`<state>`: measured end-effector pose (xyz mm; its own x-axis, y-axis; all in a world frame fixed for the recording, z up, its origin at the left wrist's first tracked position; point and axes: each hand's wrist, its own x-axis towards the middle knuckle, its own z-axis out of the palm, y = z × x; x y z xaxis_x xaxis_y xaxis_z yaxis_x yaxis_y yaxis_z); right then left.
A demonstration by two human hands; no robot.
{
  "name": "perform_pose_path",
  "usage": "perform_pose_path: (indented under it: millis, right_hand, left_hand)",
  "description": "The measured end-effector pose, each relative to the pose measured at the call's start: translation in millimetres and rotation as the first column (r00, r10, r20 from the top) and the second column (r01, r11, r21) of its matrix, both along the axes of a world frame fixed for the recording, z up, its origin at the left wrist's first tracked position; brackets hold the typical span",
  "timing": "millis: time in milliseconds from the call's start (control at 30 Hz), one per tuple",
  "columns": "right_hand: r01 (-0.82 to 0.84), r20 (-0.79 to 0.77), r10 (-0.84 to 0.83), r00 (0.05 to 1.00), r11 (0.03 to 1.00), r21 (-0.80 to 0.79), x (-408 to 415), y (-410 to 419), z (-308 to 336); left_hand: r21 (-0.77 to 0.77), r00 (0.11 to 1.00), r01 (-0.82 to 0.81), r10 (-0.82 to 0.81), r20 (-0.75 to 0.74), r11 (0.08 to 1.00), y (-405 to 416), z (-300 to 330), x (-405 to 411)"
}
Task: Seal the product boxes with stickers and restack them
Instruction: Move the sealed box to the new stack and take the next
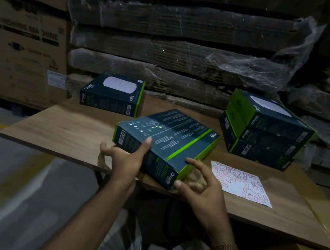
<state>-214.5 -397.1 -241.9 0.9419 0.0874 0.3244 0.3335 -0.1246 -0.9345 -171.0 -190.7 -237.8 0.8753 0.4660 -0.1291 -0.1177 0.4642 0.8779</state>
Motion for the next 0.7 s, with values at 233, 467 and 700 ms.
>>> perform_pose_path:
  millis: [233,467,700]
  right_hand:
    - [0.063,0.020,-0.062,0.998,0.995,-0.071,10.6,-16.9,-2.7]
    - [0.177,0.034,-0.174,0.984,0.970,-0.169,23.0,-32.1,-12.8]
    - [0.207,-0.012,-0.228,0.974,0.904,-0.375,56.1,-40.1,-0.1]
  left_hand:
    - [0.163,0.989,-0.047,0.069,-0.133,0.985,35.9,16.9,8.7]
    - [0.358,0.982,0.011,0.057,-0.179,0.934,95.0,35.2,16.1]
    - [0.379,0.974,0.137,-0.055,-0.219,0.915,122.6,45.4,18.7]
